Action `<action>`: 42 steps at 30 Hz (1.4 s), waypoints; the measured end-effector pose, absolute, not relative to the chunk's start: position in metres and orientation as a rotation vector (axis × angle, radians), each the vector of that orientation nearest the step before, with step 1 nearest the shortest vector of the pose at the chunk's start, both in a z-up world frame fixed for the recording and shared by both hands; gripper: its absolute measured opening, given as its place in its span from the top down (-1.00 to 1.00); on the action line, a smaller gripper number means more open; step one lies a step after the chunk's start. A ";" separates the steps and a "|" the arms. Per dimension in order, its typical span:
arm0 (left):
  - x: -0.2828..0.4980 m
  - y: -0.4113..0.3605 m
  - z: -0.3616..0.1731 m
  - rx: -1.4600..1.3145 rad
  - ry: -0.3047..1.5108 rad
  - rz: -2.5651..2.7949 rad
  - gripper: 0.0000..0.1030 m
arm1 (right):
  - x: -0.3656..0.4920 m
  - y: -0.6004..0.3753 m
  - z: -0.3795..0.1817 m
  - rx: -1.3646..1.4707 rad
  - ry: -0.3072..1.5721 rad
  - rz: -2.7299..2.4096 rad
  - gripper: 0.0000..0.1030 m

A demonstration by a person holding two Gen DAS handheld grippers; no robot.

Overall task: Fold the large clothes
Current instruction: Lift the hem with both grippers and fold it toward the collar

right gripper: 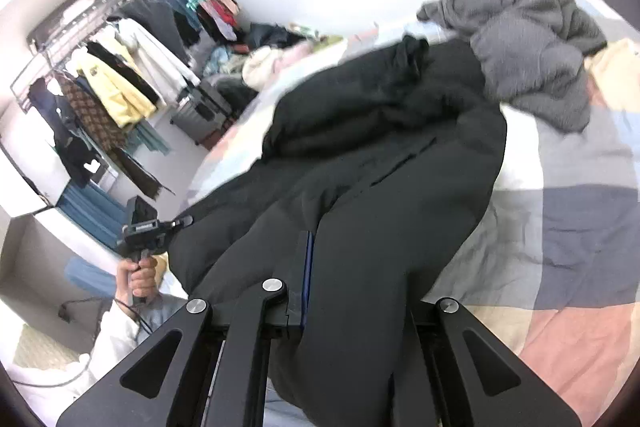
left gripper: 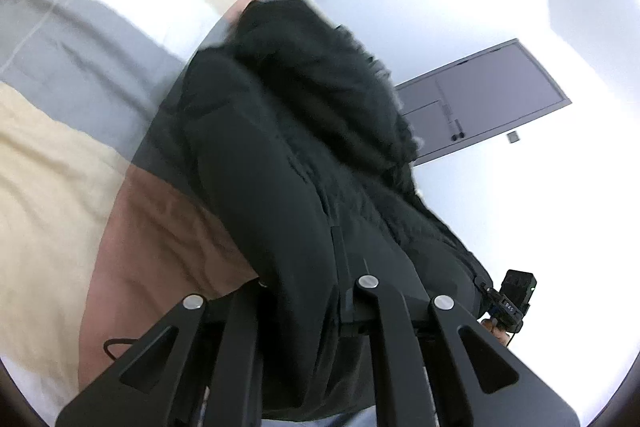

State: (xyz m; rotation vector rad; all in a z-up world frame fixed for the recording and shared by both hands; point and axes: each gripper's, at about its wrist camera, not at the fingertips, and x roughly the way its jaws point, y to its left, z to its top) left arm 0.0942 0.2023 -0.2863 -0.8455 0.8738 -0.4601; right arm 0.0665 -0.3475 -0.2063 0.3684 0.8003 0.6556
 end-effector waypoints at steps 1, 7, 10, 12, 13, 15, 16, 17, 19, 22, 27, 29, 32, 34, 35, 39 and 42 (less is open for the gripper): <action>0.088 0.203 -0.276 -0.838 0.859 -0.467 0.84 | 0.062 -0.351 -0.200 0.374 0.789 0.659 0.85; 0.045 0.211 -0.219 -0.802 0.792 -0.457 0.84 | 0.021 -0.361 -0.167 0.391 0.719 0.662 0.85; 0.021 0.212 -0.196 -0.771 0.780 -0.422 0.86 | -0.001 -0.366 -0.154 0.400 0.695 0.662 0.85; 0.013 0.207 -0.183 -0.764 0.769 -0.405 0.86 | -0.017 -0.368 -0.147 0.405 0.684 0.662 0.86; 0.003 0.208 -0.176 -0.767 0.761 -0.403 0.86 | -0.023 -0.369 -0.143 0.404 0.677 0.661 0.86; -0.011 0.206 -0.166 -0.758 0.745 -0.389 0.86 | -0.036 -0.370 -0.138 0.403 0.666 0.656 0.86; -0.014 0.204 -0.164 -0.751 0.739 -0.381 0.86 | -0.043 -0.371 -0.135 0.409 0.665 0.652 0.86; -0.023 0.203 -0.159 -0.740 0.731 -0.369 0.86 | -0.049 -0.372 -0.132 0.411 0.664 0.648 0.86; -0.031 0.200 -0.153 -0.731 0.727 -0.356 0.86 | -0.058 -0.375 -0.127 0.409 0.662 0.639 0.86; -0.056 0.196 -0.147 -0.721 0.712 -0.336 0.86 | -0.072 -0.380 -0.117 0.418 0.646 0.630 0.86; -0.070 0.196 -0.148 -0.741 0.701 -0.305 0.86 | -0.070 -0.385 -0.114 0.422 0.654 0.606 0.86; -0.065 0.195 -0.149 -0.738 0.713 -0.290 0.86 | -0.061 -0.387 -0.115 0.429 0.671 0.600 0.86; -0.053 0.195 -0.148 -0.747 0.731 -0.272 0.84 | -0.043 -0.388 -0.119 0.421 0.692 0.577 0.86; -0.044 0.192 -0.146 -0.728 0.739 -0.255 0.83 | -0.028 -0.392 -0.122 0.445 0.707 0.571 0.86; -0.036 0.192 -0.146 -0.724 0.746 -0.241 0.83 | -0.022 -0.393 -0.123 0.452 0.713 0.567 0.86; -0.014 0.186 -0.144 -0.675 0.770 -0.209 0.82 | 0.002 -0.396 -0.131 0.470 0.742 0.539 0.86; 0.004 0.180 -0.142 -0.630 0.785 -0.179 0.81 | 0.020 -0.399 -0.136 0.496 0.758 0.520 0.86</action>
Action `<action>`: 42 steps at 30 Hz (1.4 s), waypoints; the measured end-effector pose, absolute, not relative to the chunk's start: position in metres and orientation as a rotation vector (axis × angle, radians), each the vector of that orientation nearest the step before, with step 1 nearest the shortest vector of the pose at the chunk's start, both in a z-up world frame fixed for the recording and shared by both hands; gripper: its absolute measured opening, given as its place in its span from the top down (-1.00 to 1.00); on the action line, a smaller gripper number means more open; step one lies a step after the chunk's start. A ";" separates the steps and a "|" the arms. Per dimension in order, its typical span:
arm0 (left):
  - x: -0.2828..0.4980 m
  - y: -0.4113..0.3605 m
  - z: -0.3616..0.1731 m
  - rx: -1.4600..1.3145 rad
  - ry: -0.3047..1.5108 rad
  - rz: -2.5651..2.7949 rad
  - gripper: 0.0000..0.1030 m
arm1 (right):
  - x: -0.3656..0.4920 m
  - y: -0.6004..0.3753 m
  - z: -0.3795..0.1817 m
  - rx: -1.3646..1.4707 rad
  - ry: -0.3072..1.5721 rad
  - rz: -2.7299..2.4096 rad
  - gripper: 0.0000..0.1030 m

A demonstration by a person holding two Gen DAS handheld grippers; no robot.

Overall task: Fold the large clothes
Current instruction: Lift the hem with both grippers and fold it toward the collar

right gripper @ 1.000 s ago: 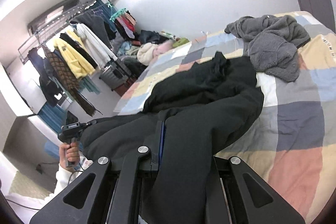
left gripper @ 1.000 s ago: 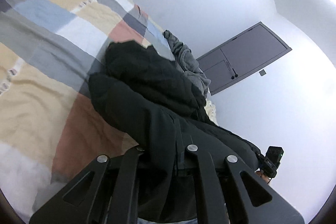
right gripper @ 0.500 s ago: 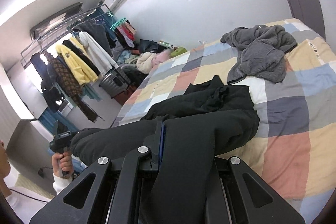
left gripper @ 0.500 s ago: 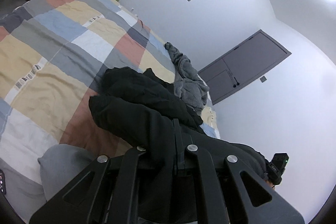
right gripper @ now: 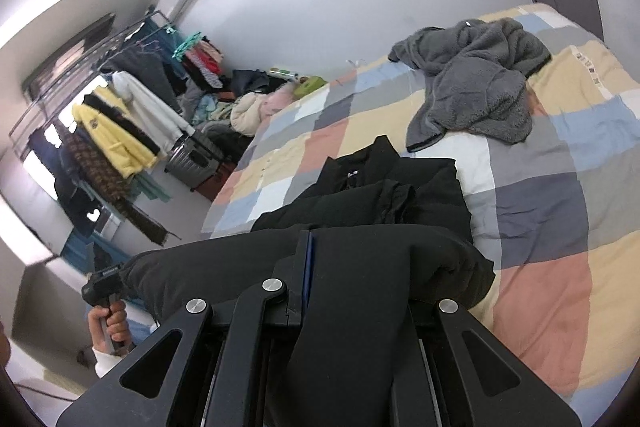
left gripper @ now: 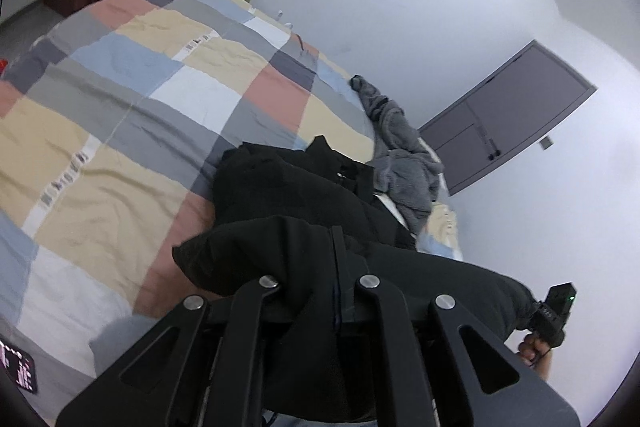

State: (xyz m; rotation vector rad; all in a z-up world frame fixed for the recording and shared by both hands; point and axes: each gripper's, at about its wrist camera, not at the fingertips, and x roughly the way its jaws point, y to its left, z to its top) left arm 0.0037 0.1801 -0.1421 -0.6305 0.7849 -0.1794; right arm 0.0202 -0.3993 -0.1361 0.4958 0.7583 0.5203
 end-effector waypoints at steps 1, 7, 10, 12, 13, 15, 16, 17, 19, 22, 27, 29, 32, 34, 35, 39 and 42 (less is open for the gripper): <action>0.009 0.179 -0.142 -0.621 0.788 -0.174 0.81 | 0.026 -0.400 -0.137 0.503 0.762 0.514 0.86; 0.048 0.169 -0.140 -0.568 0.804 -0.132 0.80 | 0.062 -0.406 -0.150 0.555 0.798 0.480 0.86; 0.066 0.166 -0.144 -0.566 0.816 -0.118 0.80 | 0.084 -0.408 -0.157 0.567 0.824 0.463 0.85; 0.081 0.165 -0.148 -0.566 0.827 -0.108 0.80 | 0.098 -0.409 -0.164 0.584 0.843 0.454 0.85; 0.089 0.164 -0.150 -0.562 0.833 -0.103 0.80 | 0.106 -0.409 -0.167 0.591 0.853 0.448 0.85; 0.102 0.162 -0.154 -0.554 0.844 -0.091 0.79 | 0.120 -0.409 -0.174 0.603 0.869 0.440 0.85; 0.110 0.160 -0.157 -0.548 0.851 -0.082 0.79 | 0.125 -0.409 -0.176 0.611 0.872 0.441 0.85; 0.115 0.160 -0.158 -0.544 0.855 -0.074 0.79 | 0.132 -0.409 -0.180 0.619 0.878 0.442 0.85; 0.130 0.158 -0.164 -0.533 0.870 -0.058 0.78 | 0.146 -0.407 -0.189 0.619 0.903 0.429 0.85; 0.153 0.156 -0.176 -0.516 0.904 -0.034 0.77 | 0.168 -0.406 -0.204 0.639 0.945 0.415 0.85; 0.188 0.153 -0.199 -0.500 0.954 -0.012 0.75 | 0.202 -0.404 -0.230 0.669 1.008 0.392 0.85; 0.202 0.153 -0.209 -0.499 0.976 -0.006 0.74 | 0.216 -0.401 -0.240 0.658 1.030 0.385 0.85; 0.222 0.154 -0.225 -0.503 1.011 0.003 0.73 | 0.234 -0.396 -0.255 0.647 1.063 0.376 0.85; 0.237 0.154 -0.240 -0.506 1.040 0.003 0.72 | 0.244 -0.395 -0.267 0.661 1.083 0.376 0.85; 0.241 0.153 -0.245 -0.508 1.049 0.000 0.72 | 0.249 -0.394 -0.273 0.669 1.094 0.372 0.85; 0.258 0.153 -0.263 -0.534 1.088 -0.022 0.71 | 0.260 -0.392 -0.289 0.697 1.123 0.364 0.85; 0.262 0.157 -0.266 -0.575 1.103 -0.035 0.67 | 0.262 -0.395 -0.291 0.727 1.130 0.363 0.85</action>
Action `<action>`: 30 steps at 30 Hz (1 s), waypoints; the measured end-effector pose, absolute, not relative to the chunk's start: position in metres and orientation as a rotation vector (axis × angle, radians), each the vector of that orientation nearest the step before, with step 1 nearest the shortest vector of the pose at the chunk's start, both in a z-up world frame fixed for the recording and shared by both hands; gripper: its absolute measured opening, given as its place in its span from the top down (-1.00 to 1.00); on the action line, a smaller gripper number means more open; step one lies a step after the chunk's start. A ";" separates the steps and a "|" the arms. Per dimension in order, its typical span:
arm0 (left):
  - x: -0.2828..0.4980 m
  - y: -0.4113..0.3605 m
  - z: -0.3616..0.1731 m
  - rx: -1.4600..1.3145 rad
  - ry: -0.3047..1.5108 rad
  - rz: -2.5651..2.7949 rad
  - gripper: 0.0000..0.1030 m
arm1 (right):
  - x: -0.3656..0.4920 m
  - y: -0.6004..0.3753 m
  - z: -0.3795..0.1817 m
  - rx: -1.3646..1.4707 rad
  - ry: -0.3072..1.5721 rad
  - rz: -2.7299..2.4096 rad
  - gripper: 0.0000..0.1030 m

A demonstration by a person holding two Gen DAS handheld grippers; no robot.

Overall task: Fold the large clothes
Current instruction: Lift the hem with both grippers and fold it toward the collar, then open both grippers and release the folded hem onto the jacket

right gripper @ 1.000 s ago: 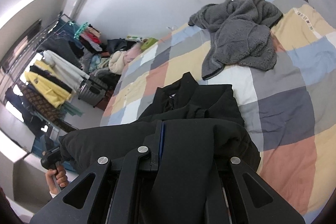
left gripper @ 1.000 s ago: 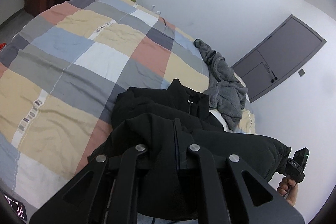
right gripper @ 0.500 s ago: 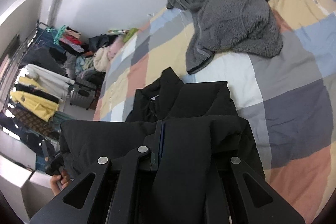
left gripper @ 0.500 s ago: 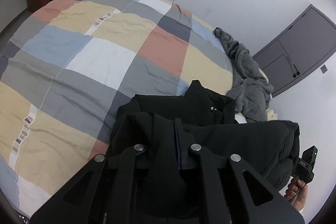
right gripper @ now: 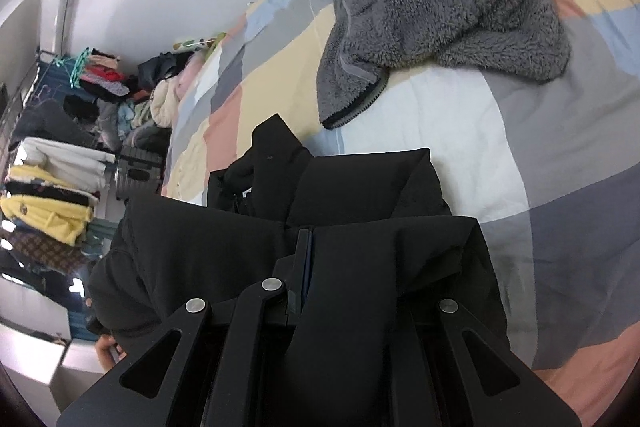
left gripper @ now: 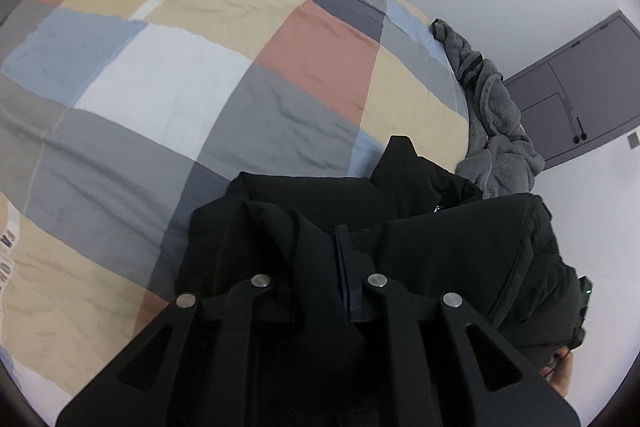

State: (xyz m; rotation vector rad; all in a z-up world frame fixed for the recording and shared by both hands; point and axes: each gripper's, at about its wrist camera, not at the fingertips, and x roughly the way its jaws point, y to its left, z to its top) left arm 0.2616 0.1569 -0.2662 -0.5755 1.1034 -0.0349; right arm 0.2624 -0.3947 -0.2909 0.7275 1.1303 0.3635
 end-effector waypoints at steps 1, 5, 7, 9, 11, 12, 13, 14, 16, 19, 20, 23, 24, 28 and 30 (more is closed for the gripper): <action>0.262 0.158 -0.266 -0.590 1.109 -0.038 0.66 | 0.261 -0.396 -0.291 0.746 1.135 0.369 0.84; 0.254 0.168 -0.262 -0.668 1.127 -0.075 0.48 | 0.254 -0.402 -0.288 0.815 1.144 0.398 0.72; 0.250 0.171 -0.259 -0.703 1.127 -0.095 0.26 | 0.246 -0.407 -0.284 0.865 1.132 0.422 0.54; 0.240 0.178 -0.253 -0.766 1.107 -0.145 -0.48 | 0.235 -0.411 -0.277 0.901 1.114 0.451 0.31; 0.227 0.183 -0.245 -0.813 1.073 -0.191 -0.59 | 0.225 -0.413 -0.265 0.913 1.093 0.479 -0.12; 0.221 0.185 -0.240 -0.799 1.065 -0.181 -0.59 | 0.218 -0.414 -0.257 0.910 1.081 0.487 -0.17; 0.213 0.186 -0.232 -0.771 1.046 -0.167 -0.59 | 0.212 -0.416 -0.248 0.891 1.066 0.486 -0.21; 0.205 0.186 -0.223 -0.736 1.023 -0.157 -0.59 | 0.207 -0.417 -0.241 0.873 1.055 0.477 -0.24; 0.193 0.184 -0.207 -0.656 0.987 -0.129 -0.59 | 0.195 -0.424 -0.223 0.833 1.019 0.445 -0.45; 0.165 0.174 -0.172 -0.467 0.866 -0.066 -0.59 | 0.177 -0.434 -0.191 0.736 0.937 0.371 -0.54; 0.159 0.170 -0.166 -0.421 0.843 -0.068 -0.60 | 0.170 -0.434 -0.179 0.685 0.905 0.344 -0.54; 0.146 0.144 -0.153 -0.300 0.783 -0.117 -0.60 | 0.150 -0.419 -0.152 0.542 0.807 0.298 -0.54; 0.144 0.133 -0.155 -0.278 0.769 -0.146 -0.60 | 0.144 -0.405 -0.147 0.493 0.781 0.299 -0.54; 0.153 0.086 -0.186 -0.198 0.793 -0.197 -0.60 | 0.138 -0.333 -0.166 0.350 0.778 0.366 -0.54; 0.164 0.059 -0.211 -0.131 0.827 -0.188 -0.60 | 0.144 -0.291 -0.194 0.293 0.829 0.416 -0.54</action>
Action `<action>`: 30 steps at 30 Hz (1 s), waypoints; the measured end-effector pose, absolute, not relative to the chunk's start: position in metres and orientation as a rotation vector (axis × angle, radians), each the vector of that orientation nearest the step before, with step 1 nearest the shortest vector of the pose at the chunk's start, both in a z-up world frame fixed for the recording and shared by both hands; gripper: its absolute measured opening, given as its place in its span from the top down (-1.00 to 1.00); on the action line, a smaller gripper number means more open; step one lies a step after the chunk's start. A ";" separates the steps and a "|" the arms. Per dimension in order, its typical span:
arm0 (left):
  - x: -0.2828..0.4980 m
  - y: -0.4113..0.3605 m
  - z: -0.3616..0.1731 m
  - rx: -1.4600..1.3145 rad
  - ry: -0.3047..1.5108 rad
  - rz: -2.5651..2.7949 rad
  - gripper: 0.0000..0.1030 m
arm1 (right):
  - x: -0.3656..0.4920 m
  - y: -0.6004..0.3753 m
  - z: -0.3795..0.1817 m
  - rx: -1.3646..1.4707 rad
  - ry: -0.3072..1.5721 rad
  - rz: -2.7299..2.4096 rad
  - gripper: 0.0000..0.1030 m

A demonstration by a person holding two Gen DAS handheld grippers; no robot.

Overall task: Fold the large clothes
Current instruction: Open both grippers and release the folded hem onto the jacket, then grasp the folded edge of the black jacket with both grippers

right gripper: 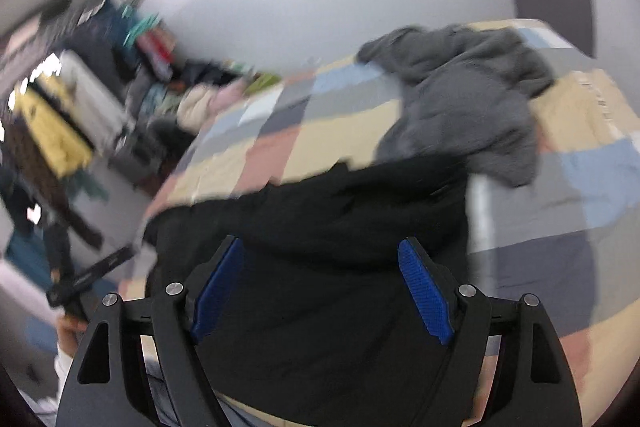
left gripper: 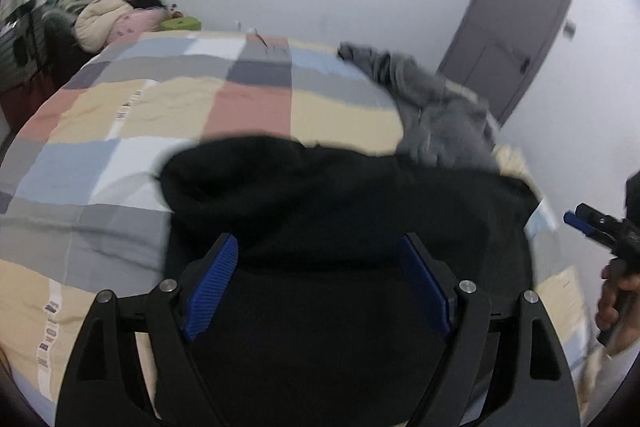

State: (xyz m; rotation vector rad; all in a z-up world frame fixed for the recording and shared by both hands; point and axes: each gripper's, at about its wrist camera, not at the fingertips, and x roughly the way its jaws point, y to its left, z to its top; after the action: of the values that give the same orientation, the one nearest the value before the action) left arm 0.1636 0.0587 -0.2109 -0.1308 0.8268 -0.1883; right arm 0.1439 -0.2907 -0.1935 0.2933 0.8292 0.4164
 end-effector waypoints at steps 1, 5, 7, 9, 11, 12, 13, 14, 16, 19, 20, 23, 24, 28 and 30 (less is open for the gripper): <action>0.169 0.049 -0.222 -0.102 0.849 -0.176 -0.60 | 0.148 -0.274 -0.206 0.265 0.846 0.425 -0.54; 0.172 0.022 -0.249 0.067 0.863 -0.103 -0.60 | 0.161 -0.229 -0.248 0.153 0.874 0.412 -0.54; 0.174 0.017 -0.258 0.113 0.874 -0.076 -0.60 | 0.163 -0.226 -0.259 0.144 0.860 0.406 -0.57; 0.182 0.023 -0.264 0.092 0.891 -0.070 -0.61 | 0.171 -0.228 -0.270 0.162 0.857 0.391 -0.57; 0.192 0.033 -0.271 0.039 0.922 -0.068 -0.64 | 0.177 -0.230 -0.279 0.174 0.869 0.387 -0.57; 0.197 0.037 -0.274 0.018 0.929 -0.070 -0.65 | 0.181 -0.231 -0.283 0.176 0.874 0.383 -0.57; 0.199 0.037 -0.277 0.012 0.932 -0.066 -0.66 | 0.183 -0.231 -0.286 0.174 0.875 0.378 -0.59; 0.202 0.036 -0.280 0.013 0.934 -0.058 -0.67 | 0.187 -0.229 -0.291 0.162 0.874 0.375 -0.61; 0.204 0.031 -0.282 0.027 0.937 -0.044 -0.68 | 0.189 -0.227 -0.295 0.146 0.872 0.369 -0.63; 0.204 0.026 -0.282 0.050 0.937 -0.033 -0.68 | 0.194 -0.230 -0.297 0.173 0.879 0.374 -0.65; 0.204 0.027 -0.281 0.051 0.938 -0.030 -0.68 | 0.192 -0.232 -0.297 0.182 0.879 0.379 -0.65; 0.199 0.028 -0.277 0.058 0.926 -0.032 -0.68 | 0.186 -0.239 -0.289 0.200 0.867 0.404 -0.63; 0.197 0.029 -0.276 0.060 0.921 -0.033 -0.68 | 0.182 -0.244 -0.286 0.221 0.860 0.412 -0.63; 0.189 0.038 -0.260 0.057 0.883 -0.025 -0.68 | 0.171 -0.272 -0.269 0.308 0.815 0.411 -0.64; 0.184 0.052 -0.250 0.034 0.855 -0.022 -0.74 | 0.166 -0.293 -0.259 0.337 0.787 0.384 -0.69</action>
State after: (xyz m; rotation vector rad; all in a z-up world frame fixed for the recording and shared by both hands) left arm 0.1838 0.0518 -0.2495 0.0343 0.8553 -0.0220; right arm 0.1657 -0.2933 -0.2593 0.3374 0.7868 0.3842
